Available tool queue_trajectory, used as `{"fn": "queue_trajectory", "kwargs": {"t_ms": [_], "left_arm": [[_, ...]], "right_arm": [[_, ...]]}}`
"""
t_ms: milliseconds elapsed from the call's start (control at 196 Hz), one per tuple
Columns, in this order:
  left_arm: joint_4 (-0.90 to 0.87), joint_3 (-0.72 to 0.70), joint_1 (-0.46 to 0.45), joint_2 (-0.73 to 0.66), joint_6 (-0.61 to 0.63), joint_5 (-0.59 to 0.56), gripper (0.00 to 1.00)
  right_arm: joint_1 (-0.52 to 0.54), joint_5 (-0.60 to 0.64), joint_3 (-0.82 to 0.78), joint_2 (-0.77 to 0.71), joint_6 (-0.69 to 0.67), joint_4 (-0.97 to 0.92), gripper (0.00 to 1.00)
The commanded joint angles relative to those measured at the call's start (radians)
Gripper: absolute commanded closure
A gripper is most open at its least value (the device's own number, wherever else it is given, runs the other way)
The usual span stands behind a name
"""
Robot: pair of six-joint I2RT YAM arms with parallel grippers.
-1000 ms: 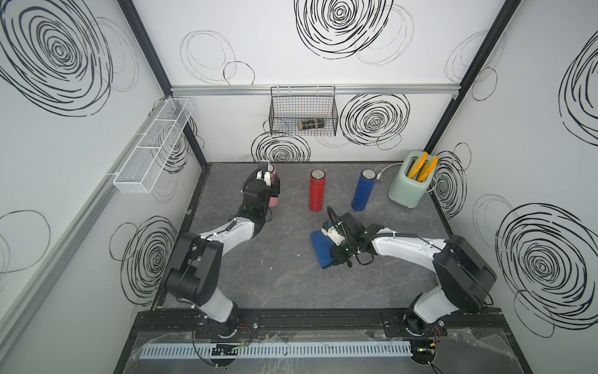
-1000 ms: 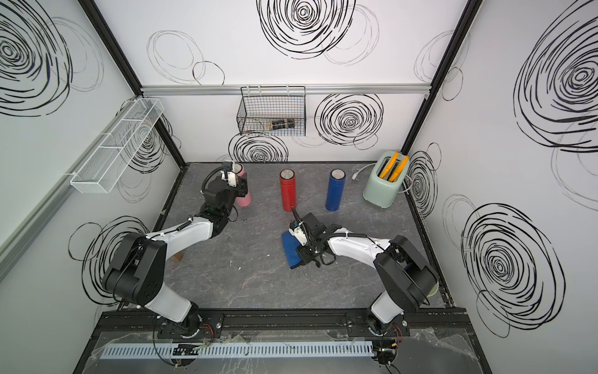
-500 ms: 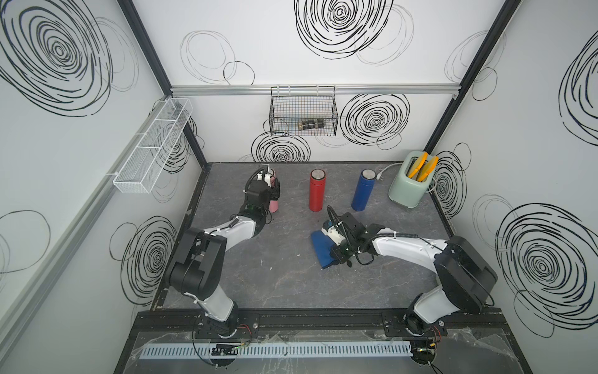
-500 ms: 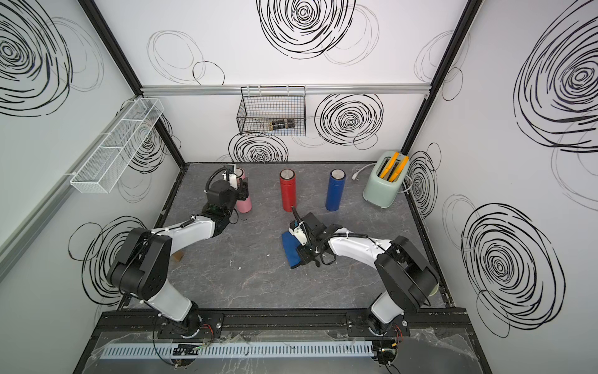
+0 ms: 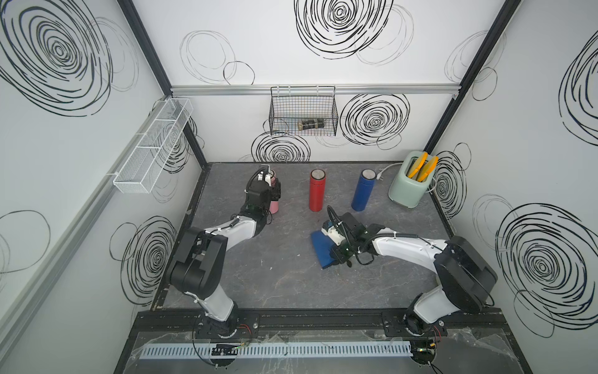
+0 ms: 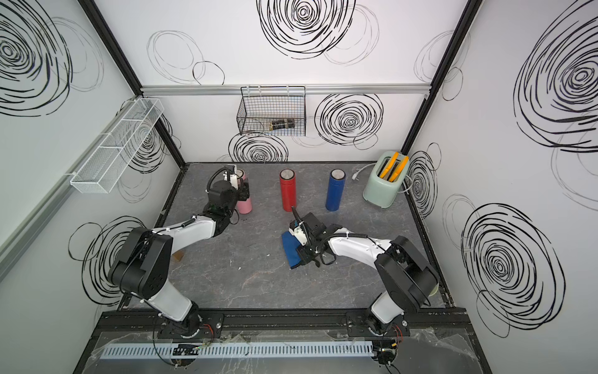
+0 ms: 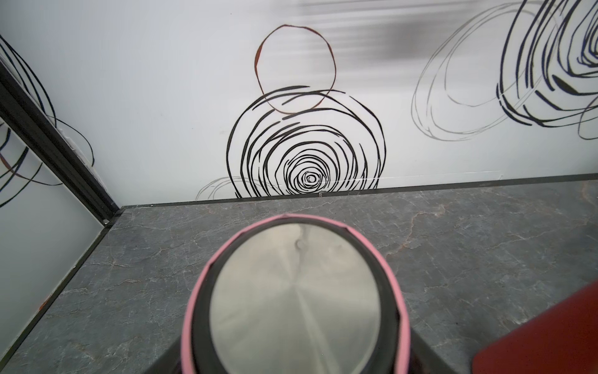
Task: Wipe the surface of the thermos
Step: Place the thermos at the center of the board, then place the cleaning item at the center of the board.
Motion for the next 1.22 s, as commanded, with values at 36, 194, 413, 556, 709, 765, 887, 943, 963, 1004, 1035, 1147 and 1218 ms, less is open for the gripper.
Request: {"fn": "queue_trajectory", "kwargs": {"t_ms": [36, 194, 413, 556, 709, 765, 887, 943, 963, 1004, 1035, 1147, 1218], "left_arm": [[0.067, 0.022, -0.013, -0.014, 0.005, -0.034, 0.11], [0.070, 0.009, -0.018, -0.029, -0.005, -0.035, 0.04], [0.066, -0.002, -0.032, -0.054, -0.001, -0.050, 0.04], [0.051, -0.001, -0.044, -0.100, 0.000, -0.046, 0.04], [-0.028, 0.049, -0.074, -0.155, 0.001, -0.045, 0.04], [-0.083, 0.072, -0.089, -0.177, 0.013, -0.054, 0.04], [-0.207, 0.158, -0.118, -0.215, 0.027, -0.048, 0.04], [-0.278, 0.216, -0.125, -0.222, 0.026, -0.024, 0.04], [-0.313, 0.242, -0.126, -0.221, 0.026, -0.013, 0.04], [-0.382, 0.301, -0.130, -0.213, 0.027, 0.022, 0.04], [-0.437, 0.352, -0.133, -0.202, 0.032, 0.051, 0.04], [-0.610, 0.530, -0.149, -0.143, 0.069, 0.149, 0.04], [-0.713, 0.648, -0.160, -0.091, 0.096, 0.194, 0.04]], "right_arm": [[0.004, -0.013, 0.005, -0.014, -0.007, -0.027, 0.76], [0.005, -0.019, 0.002, -0.015, -0.005, -0.023, 0.76], [0.005, -0.016, -0.007, -0.029, -0.004, -0.024, 0.76], [0.005, -0.016, -0.011, -0.033, -0.002, -0.023, 0.76], [0.005, -0.015, -0.012, -0.036, -0.002, -0.019, 0.76], [0.005, -0.015, -0.014, -0.038, -0.002, -0.018, 0.76], [0.005, -0.014, -0.022, -0.041, 0.001, -0.012, 0.76], [0.004, -0.013, -0.027, -0.040, 0.004, -0.009, 0.76], [0.004, -0.013, -0.027, -0.039, 0.004, -0.010, 0.76], [0.004, -0.013, -0.032, -0.041, 0.005, -0.007, 0.76], [0.004, -0.015, -0.034, -0.042, 0.008, -0.005, 0.76], [0.005, -0.016, -0.041, -0.054, 0.010, 0.000, 0.76], [0.005, -0.013, -0.047, -0.065, 0.013, 0.000, 0.76]]}}
